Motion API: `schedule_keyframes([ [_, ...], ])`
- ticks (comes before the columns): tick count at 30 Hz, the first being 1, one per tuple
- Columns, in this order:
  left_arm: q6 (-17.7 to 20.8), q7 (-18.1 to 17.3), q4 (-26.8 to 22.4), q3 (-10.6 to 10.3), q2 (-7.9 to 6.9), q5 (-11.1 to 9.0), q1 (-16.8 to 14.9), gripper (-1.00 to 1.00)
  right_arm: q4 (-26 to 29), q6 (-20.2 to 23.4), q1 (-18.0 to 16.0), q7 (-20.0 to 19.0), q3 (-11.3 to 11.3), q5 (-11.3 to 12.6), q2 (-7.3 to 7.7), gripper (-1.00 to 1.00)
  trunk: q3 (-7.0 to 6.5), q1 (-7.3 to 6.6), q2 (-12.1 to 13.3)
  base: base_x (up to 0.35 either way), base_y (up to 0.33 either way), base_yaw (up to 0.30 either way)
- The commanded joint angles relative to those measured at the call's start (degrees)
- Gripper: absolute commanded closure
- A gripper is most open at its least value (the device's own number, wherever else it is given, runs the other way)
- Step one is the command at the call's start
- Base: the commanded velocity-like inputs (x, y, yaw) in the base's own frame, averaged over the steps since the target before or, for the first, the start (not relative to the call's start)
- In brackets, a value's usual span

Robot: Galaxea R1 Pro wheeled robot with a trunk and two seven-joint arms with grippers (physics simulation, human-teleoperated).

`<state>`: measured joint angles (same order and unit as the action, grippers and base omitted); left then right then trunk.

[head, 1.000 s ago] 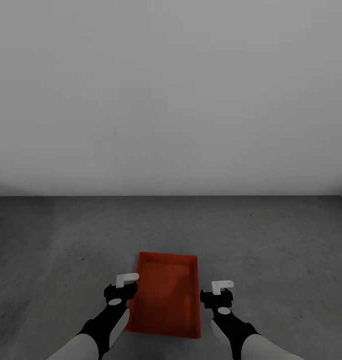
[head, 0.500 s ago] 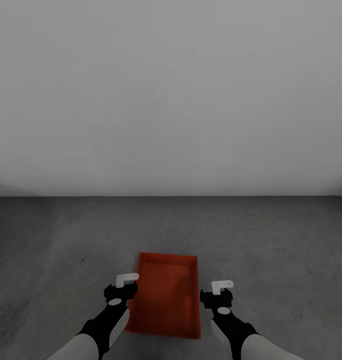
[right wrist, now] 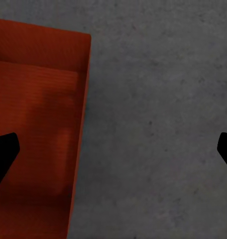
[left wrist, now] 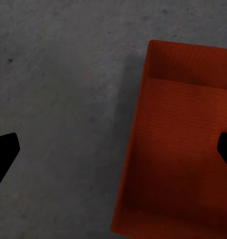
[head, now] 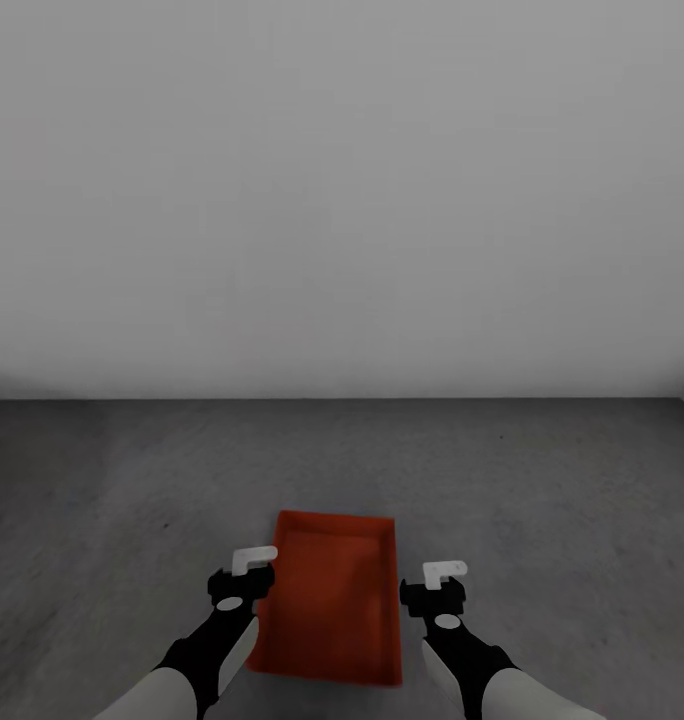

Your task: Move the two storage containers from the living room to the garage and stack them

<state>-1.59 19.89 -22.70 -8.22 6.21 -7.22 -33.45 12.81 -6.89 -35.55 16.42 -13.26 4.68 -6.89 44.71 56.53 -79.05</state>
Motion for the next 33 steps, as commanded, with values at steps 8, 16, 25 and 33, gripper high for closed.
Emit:
schedule_keyframes([
  [8,-0.2,0.3,0.1,-0.5,-0.01,-0.6,0.0,-1.00,-0.1,-0.2,0.0,0.3,-0.4,0.5,0.02,-1.00,-0.69,0.00,0.0,0.000,0.000,0.000],
  [16,-0.2,0.3,0.1,-0.5,-0.05,-0.6,0.0,-1.00,-0.1,-0.2,0.0,0.3,-0.4,0.5,0.02,-1.00,-1.30,0.00,0.0,0.000,0.000,0.000],
  [25,-0.2,0.3,0.2,-0.5,0.03,-0.6,0.0,-1.00,-0.1,-0.2,0.0,0.2,-0.4,0.5,0.03,-1.00,-1.39,0.00,0.0,-0.152,0.000,0.000],
  [33,-0.2,0.3,0.4,-0.5,0.03,-0.6,0.0,-1.00,-0.1,-0.2,0.0,0.2,-0.4,0.5,0.03,-1.00,-1.39,0.00,0.0,-0.330,0.000,0.000],
])
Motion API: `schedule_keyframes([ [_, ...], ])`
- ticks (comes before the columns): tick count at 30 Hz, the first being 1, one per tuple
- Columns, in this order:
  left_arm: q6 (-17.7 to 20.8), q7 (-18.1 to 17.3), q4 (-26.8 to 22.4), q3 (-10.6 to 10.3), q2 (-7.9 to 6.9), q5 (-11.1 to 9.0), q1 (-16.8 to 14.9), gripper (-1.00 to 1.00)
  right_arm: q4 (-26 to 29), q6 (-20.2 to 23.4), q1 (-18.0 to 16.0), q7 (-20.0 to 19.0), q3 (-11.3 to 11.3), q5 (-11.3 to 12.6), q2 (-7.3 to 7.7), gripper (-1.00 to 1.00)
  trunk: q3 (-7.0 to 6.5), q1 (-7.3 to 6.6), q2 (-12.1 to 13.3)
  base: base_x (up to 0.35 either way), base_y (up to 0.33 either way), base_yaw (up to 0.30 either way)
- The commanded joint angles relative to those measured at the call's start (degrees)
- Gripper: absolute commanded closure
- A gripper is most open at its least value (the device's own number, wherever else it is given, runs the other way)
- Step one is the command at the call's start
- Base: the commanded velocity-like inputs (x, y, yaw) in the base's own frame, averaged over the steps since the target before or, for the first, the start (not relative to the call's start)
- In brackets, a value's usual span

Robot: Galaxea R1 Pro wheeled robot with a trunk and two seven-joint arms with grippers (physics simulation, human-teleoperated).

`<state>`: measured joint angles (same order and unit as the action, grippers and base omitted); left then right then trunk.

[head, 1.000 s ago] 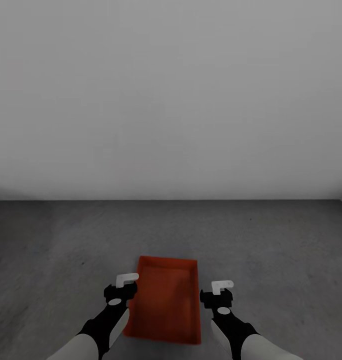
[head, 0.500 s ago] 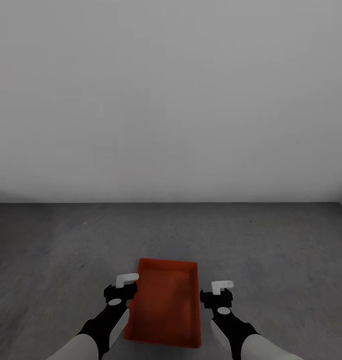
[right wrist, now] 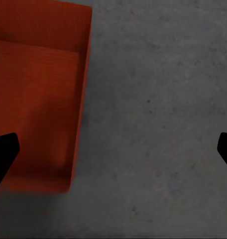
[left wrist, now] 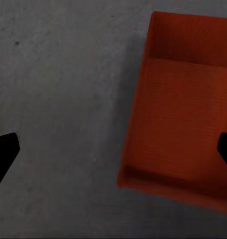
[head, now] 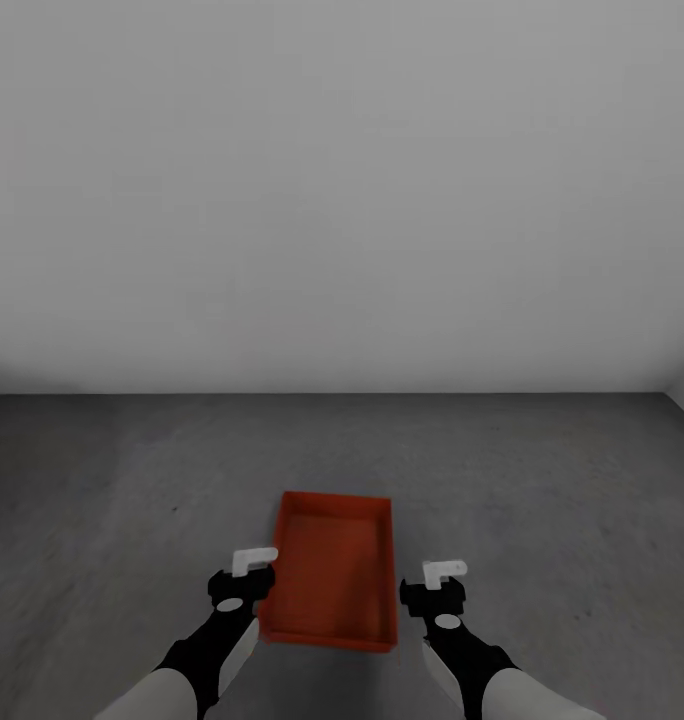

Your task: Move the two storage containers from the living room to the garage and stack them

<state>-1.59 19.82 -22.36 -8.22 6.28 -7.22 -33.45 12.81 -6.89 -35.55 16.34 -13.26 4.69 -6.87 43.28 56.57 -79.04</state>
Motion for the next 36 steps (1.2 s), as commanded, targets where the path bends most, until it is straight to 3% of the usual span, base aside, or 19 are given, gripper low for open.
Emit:
schedule_keyframes([
  [1,-0.2,0.4,0.0,-0.5,-0.04,-0.6,0.0,-1.00,-0.1,-0.2,0.0,0.3,-0.4,0.5,0.01,-1.00,0.04,-0.04,0.0,-0.341,0.000,0.000],
  [20,-0.2,0.2,0.9,-0.5,-0.18,-0.8,0.0,-1.00,-0.1,-0.2,0.0,0.3,-0.4,0.5,0.09,-1.00,0.04,-0.04,0.0,-0.294,0.000,0.000],
  [24,-0.2,0.0,6.4,-0.5,-1.08,-0.7,0.0,-1.00,-0.5,0.2,0.1,0.1,-0.4,0.6,0.20,-1.00,0.04,-0.04,0.0,-0.032,0.000,0.000],
  [30,-0.1,0.0,10.8,-0.4,-2.82,-1.1,0.0,-1.00,-1.0,0.5,-0.1,0.0,-0.5,0.6,0.27,-1.00,0.04,-0.04,0.0,-0.006,0.000,0.000],
  [36,0.1,-0.1,15.0,-0.5,-4.81,-9.2,0.0,-1.00,-2.0,0.6,0.0,-0.1,-0.7,0.4,0.12,-1.00,0.04,-0.04,0.0,0.000,0.000,0.000],
])
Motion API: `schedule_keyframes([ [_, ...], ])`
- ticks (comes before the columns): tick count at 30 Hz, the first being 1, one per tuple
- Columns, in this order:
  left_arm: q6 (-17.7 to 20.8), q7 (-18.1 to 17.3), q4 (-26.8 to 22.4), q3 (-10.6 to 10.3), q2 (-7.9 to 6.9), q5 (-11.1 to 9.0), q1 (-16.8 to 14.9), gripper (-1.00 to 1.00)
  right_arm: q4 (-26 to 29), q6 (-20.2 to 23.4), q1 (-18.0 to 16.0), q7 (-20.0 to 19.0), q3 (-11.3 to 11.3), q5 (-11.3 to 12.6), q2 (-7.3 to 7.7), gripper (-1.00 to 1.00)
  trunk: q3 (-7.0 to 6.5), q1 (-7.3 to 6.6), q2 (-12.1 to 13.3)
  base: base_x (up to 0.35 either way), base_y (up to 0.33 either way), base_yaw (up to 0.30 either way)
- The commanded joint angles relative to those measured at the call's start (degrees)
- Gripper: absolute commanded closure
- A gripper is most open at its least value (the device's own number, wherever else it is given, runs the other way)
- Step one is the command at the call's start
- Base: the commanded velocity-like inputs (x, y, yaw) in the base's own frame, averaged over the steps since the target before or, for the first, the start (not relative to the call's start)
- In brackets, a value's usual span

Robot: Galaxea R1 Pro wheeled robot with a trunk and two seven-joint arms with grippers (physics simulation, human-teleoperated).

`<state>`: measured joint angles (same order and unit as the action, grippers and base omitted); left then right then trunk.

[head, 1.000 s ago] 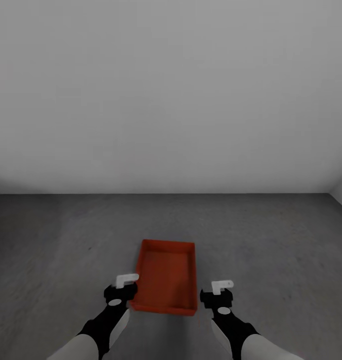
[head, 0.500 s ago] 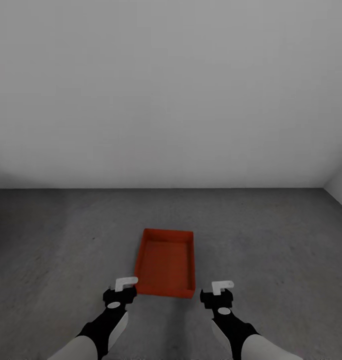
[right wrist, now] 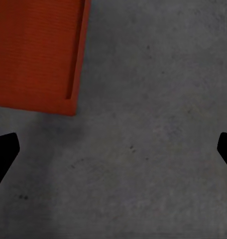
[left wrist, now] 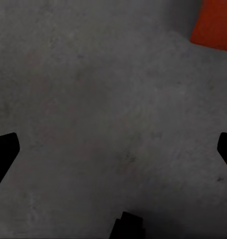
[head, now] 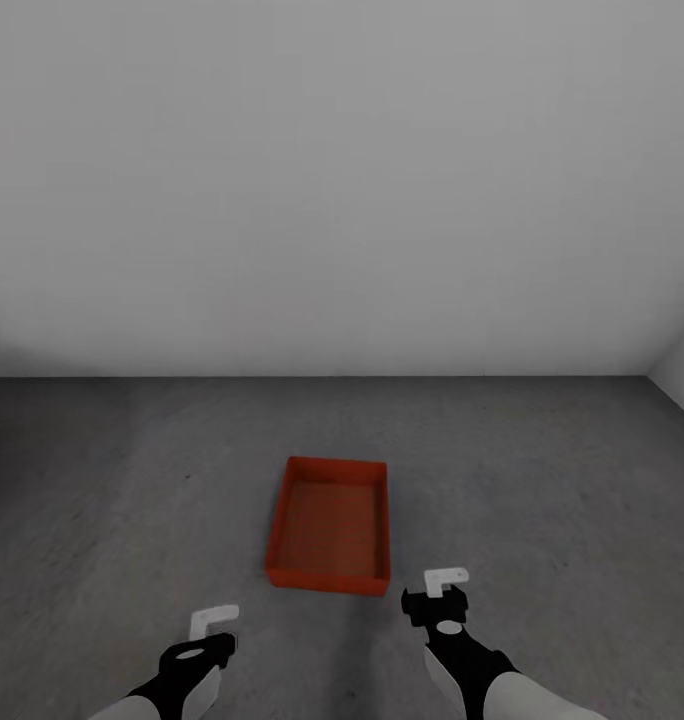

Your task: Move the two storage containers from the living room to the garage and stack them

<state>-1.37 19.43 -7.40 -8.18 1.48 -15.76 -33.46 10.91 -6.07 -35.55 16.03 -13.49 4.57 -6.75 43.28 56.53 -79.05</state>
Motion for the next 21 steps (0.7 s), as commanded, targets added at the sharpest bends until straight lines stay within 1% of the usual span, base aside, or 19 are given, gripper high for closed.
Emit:
schedule_keyframes([
  [1,-0.2,0.2,0.3,-0.5,-0.15,-1.4,0.0,-1.00,-0.1,-0.2,0.0,0.2,-0.4,0.5,-0.02,-1.00,0.04,0.00,0.0,0.000,0.000,0.000],
  [3,-0.2,0.1,0.6,-0.6,-0.34,-2.5,0.0,-1.00,-0.2,-0.2,0.0,0.2,-0.5,0.5,-0.05,-1.00,0.04,0.00,0.0,0.000,0.000,0.000],
  [4,-0.3,0.1,1.0,-0.6,-0.51,-3.5,0.0,-1.00,-0.3,-0.2,0.0,0.2,-0.5,0.4,-0.11,-1.00,0.04,0.00,0.0,0.000,0.000,0.000],
  [7,-0.3,0.1,1.2,-0.6,-0.65,-4.3,0.0,-1.00,-0.7,-0.2,0.0,0.1,-0.5,0.4,-0.13,-1.00,0.04,0.00,0.0,0.000,0.000,0.000],
  [21,0.0,0.6,1.3,-0.7,-0.61,-4.5,0.0,-1.00,-1.0,-0.1,0.0,0.3,-0.5,0.4,-0.09,-1.00,0.04,0.00,0.0,0.000,0.000,0.000],
])
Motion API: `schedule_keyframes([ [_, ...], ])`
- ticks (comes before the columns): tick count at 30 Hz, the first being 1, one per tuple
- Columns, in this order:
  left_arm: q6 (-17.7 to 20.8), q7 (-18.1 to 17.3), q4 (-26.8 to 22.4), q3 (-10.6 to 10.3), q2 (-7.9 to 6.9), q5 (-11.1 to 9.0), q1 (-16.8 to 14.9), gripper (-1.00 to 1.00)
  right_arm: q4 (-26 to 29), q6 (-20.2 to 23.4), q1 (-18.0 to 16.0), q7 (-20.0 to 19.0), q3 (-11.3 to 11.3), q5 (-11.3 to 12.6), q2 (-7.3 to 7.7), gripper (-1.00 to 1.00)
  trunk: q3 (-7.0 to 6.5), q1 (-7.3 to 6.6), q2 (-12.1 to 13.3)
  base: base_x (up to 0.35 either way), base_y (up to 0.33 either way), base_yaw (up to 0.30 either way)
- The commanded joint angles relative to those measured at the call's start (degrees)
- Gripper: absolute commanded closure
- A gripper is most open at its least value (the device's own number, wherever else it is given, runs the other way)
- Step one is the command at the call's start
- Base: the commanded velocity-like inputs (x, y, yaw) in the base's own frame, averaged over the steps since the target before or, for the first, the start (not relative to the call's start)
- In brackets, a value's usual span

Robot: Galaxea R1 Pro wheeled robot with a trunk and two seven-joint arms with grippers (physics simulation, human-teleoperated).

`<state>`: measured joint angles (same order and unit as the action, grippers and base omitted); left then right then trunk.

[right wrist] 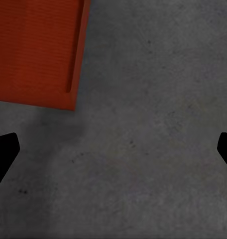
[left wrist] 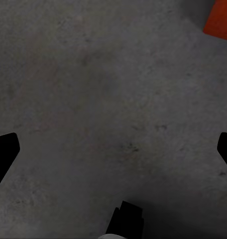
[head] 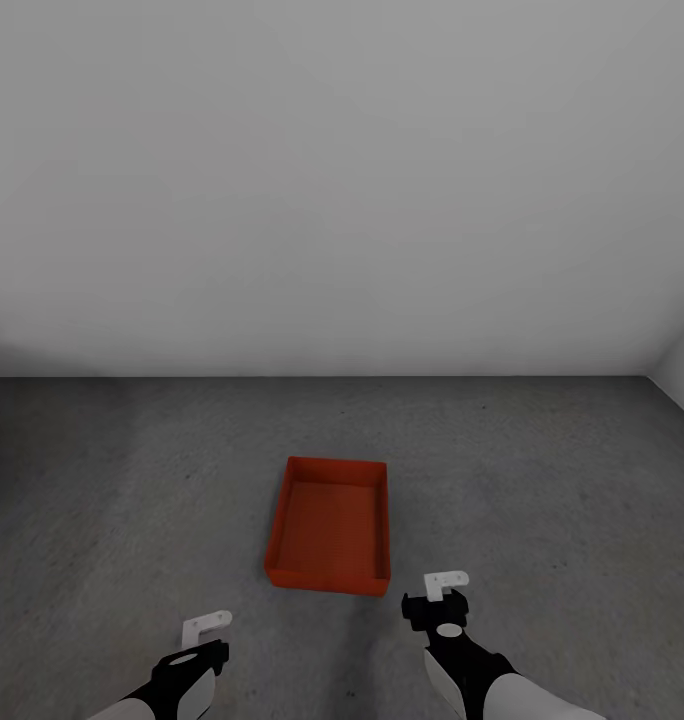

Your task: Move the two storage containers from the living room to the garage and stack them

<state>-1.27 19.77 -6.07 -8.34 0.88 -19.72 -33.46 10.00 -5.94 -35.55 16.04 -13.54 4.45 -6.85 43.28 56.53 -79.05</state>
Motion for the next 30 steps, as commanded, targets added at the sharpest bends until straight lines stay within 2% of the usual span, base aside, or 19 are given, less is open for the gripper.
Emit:
schedule_keyframes([
  [1,-0.1,0.3,0.0,-0.5,0.00,-0.6,0.0,-1.00,-0.1,-0.2,0.0,0.3,-0.4,0.5,0.00,-1.00,0.04,0.00,0.0,0.000,0.000,0.000],
  [7,0.0,0.3,0.3,-0.5,0.06,-0.7,0.0,-1.00,-5.6,0.4,0.0,0.3,-0.5,-0.1,0.79,-1.00,0.04,0.00,0.0,0.000,0.000,0.000],
  [11,-0.2,0.5,4.3,-0.4,-0.13,-0.8,0.0,-1.00,-8.9,0.5,0.0,0.1,-0.5,0.4,1.67,-1.00,0.04,0.00,0.0,0.000,0.000,0.000],
  [16,0.1,-0.1,5.8,-0.5,-1.84,-0.8,0.5,-1.00,-11.5,1.0,1.0,-0.2,-0.5,0.7,3.47,-1.00,0.04,0.00,0.0,0.000,0.000,0.000],
  [20,0.1,-0.4,6.1,-0.5,-2.55,-0.8,0.5,-1.00,-11.8,0.7,6.1,-0.6,-0.5,0.6,4.52,-1.00,0.04,0.00,0.0,0.000,0.000,0.000],
  [22,-0.1,-0.6,6.1,-0.5,-2.64,-0.7,0.8,-1.00,-11.8,0.2,10.3,-0.8,-0.5,0.5,4.72,-1.00,0.04,0.00,0.0,0.000,0.000,0.000],
  [23,-0.3,-1.3,6.1,-0.5,-2.59,-0.7,1.8,-1.00,-11.9,0.0,12.6,-0.8,-0.5,0.5,4.80,-1.00,0.04,0.00,0.0,0.000,0.000,0.000],
  [25,-0.5,-4.0,6.1,-0.5,-2.61,-0.6,4.2,-1.00,-11.9,0.0,14.2,-0.8,-0.5,0.6,4.92,-1.00,-0.02,0.00,0.0,0.000,0.000,0.000],
  [26,-0.5,-5.0,6.1,-0.5,-2.65,-0.6,4.8,-1.00,-11.9,-0.1,14.4,-0.8,-0.5,0.6,4.94,-1.00,-0.07,0.00,0.0,0.000,0.000,0.000],
  [28,-0.4,-9.5,6.1,-0.5,-2.80,-0.7,6.3,-1.00,-11.9,0.1,15.0,-0.9,-0.5,0.7,5.04,-1.00,-0.22,0.00,0.0,0.000,0.000,0.000],
  [30,-0.2,-12.5,6.2,-0.5,-2.85,-0.7,7.3,-1.00,-11.9,0.2,15.2,-1.3,-0.5,0.8,5.36,-1.00,-0.38,0.00,0.0,0.000,0.000,0.000],
])
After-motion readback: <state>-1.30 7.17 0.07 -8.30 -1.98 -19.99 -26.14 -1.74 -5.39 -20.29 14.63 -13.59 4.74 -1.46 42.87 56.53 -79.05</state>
